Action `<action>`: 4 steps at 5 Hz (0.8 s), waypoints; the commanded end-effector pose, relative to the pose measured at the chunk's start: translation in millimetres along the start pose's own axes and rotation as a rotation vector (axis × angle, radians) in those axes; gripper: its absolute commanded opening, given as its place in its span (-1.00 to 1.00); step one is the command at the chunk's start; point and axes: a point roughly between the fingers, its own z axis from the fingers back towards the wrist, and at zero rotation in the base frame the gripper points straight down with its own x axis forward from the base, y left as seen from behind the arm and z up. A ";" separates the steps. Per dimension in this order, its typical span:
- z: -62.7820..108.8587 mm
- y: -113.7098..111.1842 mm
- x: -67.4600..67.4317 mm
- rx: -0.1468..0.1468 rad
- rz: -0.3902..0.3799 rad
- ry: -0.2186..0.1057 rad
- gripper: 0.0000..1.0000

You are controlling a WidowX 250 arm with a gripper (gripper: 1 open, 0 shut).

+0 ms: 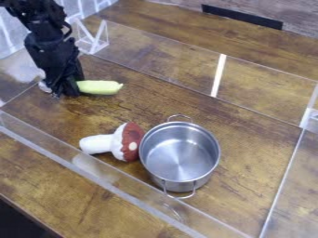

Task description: Move the green spoon to the left

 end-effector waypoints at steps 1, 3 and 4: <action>12.5 -9.4 -14.9 -0.045 0.019 0.006 -1.00; 5.4 -6.7 -22.6 -0.021 0.039 0.035 -1.00; 2.5 -7.2 -13.9 -0.016 0.122 0.025 -1.00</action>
